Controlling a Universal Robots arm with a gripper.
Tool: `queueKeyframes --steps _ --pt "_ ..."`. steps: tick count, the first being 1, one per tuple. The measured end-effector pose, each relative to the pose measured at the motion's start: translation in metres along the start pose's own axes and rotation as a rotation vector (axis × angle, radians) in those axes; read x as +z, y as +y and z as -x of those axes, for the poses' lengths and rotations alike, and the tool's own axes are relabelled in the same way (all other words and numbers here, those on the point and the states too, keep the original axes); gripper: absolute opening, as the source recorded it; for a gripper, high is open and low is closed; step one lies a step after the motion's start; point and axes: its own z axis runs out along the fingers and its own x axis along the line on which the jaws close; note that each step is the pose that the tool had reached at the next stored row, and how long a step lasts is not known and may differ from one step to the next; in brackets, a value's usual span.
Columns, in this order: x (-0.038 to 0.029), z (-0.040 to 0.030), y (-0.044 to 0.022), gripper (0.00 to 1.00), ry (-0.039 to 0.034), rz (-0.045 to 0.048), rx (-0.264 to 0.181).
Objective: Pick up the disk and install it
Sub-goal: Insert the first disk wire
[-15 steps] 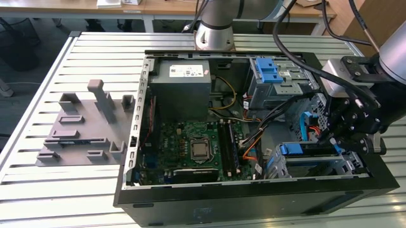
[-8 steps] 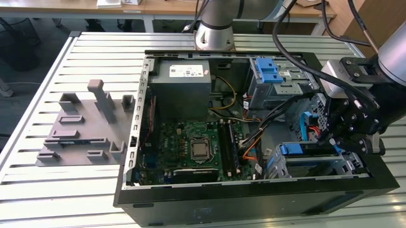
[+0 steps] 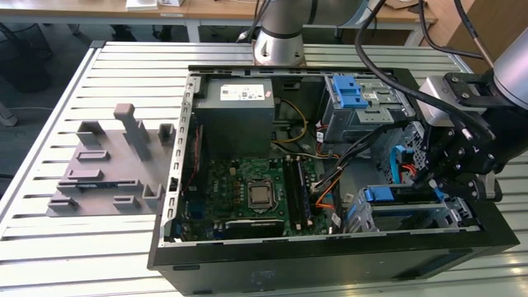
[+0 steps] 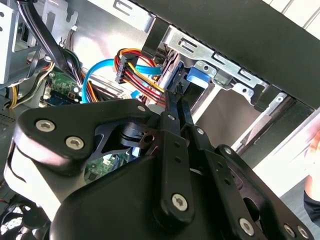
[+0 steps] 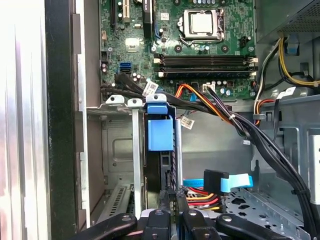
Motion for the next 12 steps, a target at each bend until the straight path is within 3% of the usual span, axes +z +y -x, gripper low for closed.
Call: queueKeyframes --steps 12 --pt "0.0029 -0.0003 -0.0006 0.16 0.0007 0.0028 0.0"
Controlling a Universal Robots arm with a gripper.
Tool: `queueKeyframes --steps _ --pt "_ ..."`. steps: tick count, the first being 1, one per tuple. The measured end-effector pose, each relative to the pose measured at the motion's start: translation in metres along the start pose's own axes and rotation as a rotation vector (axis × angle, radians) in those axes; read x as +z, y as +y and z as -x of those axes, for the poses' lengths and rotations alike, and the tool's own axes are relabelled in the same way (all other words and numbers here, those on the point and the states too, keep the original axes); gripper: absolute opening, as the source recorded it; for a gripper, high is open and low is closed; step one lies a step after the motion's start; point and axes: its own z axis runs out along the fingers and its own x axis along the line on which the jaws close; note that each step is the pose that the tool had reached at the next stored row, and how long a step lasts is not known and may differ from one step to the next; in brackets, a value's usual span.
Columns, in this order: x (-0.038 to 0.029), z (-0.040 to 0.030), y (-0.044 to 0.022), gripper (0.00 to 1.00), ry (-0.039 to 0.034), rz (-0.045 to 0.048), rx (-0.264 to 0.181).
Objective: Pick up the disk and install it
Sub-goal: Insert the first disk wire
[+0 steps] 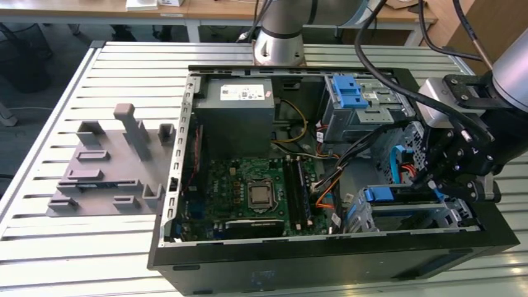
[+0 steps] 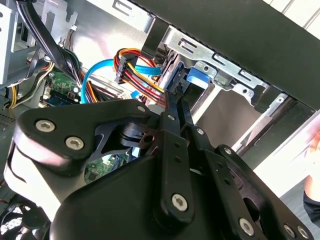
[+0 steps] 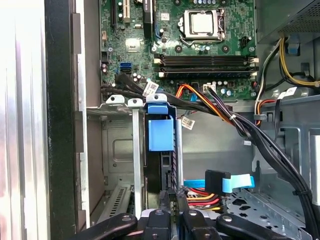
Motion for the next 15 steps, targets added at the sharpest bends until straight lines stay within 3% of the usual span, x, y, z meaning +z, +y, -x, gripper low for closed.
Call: queueKeyframes --steps 15 --pt "0.0006 -0.0002 -0.0022 0.16 -0.0003 0.0046 0.0"
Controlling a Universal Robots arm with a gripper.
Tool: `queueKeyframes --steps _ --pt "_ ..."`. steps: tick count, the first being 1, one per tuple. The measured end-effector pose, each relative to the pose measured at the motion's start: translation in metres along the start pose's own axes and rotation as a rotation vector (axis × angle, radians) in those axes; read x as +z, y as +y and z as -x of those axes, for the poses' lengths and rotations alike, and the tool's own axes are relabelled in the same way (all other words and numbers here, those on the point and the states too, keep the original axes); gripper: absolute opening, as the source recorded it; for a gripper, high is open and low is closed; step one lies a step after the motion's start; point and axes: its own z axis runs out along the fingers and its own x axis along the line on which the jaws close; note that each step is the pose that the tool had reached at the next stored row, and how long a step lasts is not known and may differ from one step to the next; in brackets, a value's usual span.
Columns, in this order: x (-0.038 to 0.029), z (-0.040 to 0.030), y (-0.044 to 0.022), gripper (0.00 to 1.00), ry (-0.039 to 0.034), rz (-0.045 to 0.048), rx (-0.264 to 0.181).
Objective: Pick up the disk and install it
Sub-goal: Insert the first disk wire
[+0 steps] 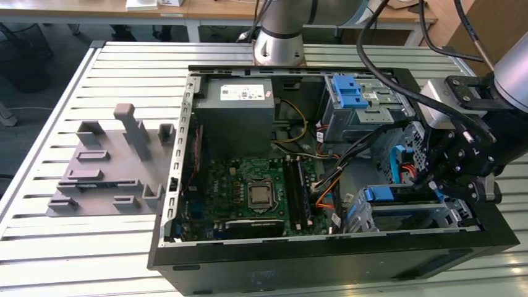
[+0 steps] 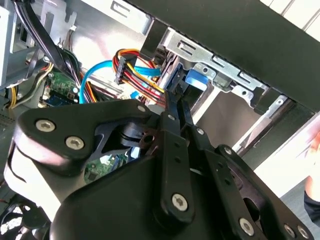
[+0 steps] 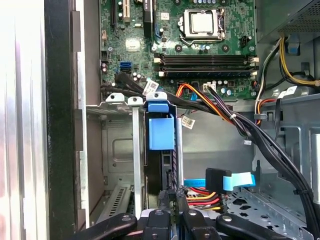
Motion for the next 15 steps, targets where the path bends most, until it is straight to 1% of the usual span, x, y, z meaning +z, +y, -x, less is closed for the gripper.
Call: queueKeyframes --steps 5,11,15 --pt "0.001 -0.0001 -0.0001 0.16 0.0006 0.0029 0.0" --pt "0.0036 -0.0002 -0.0013 0.16 0.0011 0.0099 0.001" --pt "0.0039 -0.0002 -0.0013 0.16 0.0008 0.0101 0.001"
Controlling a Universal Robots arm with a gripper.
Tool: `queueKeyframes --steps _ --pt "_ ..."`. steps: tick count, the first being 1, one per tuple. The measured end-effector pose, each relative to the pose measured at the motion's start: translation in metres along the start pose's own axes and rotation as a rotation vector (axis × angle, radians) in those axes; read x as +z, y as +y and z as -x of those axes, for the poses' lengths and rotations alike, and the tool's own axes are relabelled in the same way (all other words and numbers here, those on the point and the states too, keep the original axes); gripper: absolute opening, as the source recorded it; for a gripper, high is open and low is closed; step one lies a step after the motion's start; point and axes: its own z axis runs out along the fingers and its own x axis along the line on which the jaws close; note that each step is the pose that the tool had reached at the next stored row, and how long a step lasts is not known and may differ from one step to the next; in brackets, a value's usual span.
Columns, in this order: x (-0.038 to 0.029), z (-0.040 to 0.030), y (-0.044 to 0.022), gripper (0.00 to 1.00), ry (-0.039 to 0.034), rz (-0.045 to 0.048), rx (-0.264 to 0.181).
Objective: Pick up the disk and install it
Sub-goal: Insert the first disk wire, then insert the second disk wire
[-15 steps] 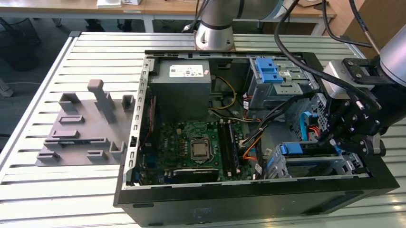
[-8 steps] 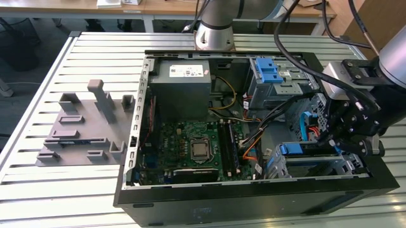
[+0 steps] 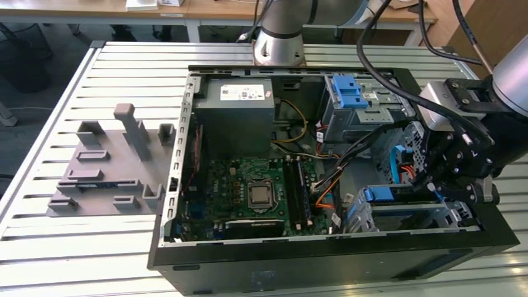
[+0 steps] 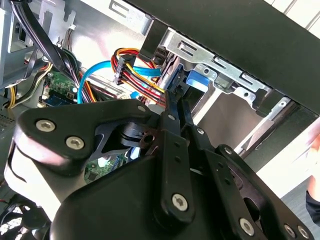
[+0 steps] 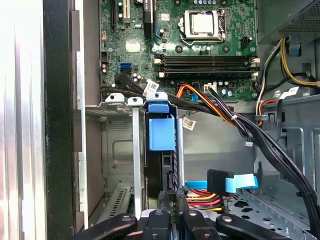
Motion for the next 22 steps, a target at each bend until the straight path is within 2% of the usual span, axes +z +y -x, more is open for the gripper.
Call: queueKeyframes --steps 3,4,5,10,11,12,13,14,22 --pt "-0.0005 0.0 0.0 0.17 -0.0006 0.0001 0.0" --pt "-0.0019 0.0001 0.0001 0.17 -0.0008 0.0001 0.0" --pt "-0.0033 0.0002 0.0001 0.24 -0.0008 0.0001 0.0" --pt "-0.0107 0.0006 0.0004 0.24 -0.0027 0.0001 0.0" --pt "-0.0116 0.0007 0.0004 0.22 -0.0028 0.0002 0.0" --pt "-0.0116 0.0007 0.0004 0.16 -0.0031 0.0002 0.0" --pt "-0.0116 0.0007 0.0004 0.16 -0.0031 0.0002 0.0" --pt "-0.0116 0.0007 0.0004 0.11 -0.0031 0.0002 0.0" --pt "-0.0121 0.0007 0.0004 0.11 -0.0028 0.0002 0.0"
